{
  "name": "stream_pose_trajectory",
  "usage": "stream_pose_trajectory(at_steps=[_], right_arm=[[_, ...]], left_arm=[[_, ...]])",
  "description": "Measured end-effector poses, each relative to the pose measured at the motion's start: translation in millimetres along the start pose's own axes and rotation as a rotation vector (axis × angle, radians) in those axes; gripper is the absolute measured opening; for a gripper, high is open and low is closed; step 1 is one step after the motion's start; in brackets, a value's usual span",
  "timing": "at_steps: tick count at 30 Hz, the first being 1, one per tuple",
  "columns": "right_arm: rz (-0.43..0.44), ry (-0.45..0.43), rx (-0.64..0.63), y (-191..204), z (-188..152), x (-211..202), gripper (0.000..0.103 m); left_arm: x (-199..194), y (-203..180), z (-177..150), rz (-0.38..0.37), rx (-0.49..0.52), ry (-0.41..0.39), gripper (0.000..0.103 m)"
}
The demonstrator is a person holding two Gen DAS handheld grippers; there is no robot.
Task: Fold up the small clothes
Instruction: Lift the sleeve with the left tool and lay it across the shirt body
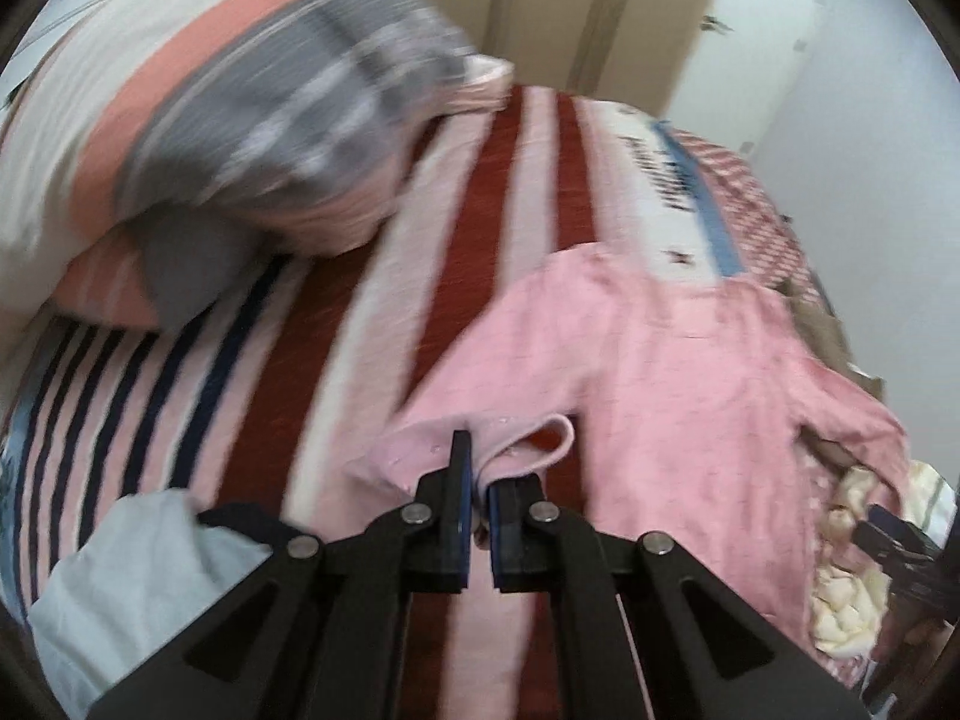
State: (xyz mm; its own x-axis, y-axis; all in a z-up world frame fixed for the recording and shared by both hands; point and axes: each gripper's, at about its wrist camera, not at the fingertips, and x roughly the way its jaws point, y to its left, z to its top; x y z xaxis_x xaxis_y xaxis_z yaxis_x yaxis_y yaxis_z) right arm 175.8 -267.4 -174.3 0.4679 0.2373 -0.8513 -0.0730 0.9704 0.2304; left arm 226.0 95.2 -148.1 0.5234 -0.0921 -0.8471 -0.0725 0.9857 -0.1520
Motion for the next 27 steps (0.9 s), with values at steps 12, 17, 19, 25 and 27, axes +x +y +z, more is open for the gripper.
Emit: stream_pose_trajectory(at_steps=[12,17,19,25,27], right_arm=[[-0.047,-0.061,0.083,-81,-14,-41,0.102],[-0.072,-0.053,0.109,-112,-21,-44,0.102],[-0.080,-0.046,0.108,-119,-22,-42,0.102],[-0.053,-0.016,0.076,-117,-19,-28,0.102],[-0.023,0.004,0.055,-111,-17,-20,0.102]], left_arm=[[21,-204,-25,-0.335,0.236,0.075,0.002],[41,-262,-61,-0.424,0.298,0.170,0.002],[51,-276,-76,-0.401,0.340,0.212,0.002],[55,-258,-91,-0.343,0.330,0.271,0.037],[43,-233,-88,-0.330,0.296,0.248,0.053]])
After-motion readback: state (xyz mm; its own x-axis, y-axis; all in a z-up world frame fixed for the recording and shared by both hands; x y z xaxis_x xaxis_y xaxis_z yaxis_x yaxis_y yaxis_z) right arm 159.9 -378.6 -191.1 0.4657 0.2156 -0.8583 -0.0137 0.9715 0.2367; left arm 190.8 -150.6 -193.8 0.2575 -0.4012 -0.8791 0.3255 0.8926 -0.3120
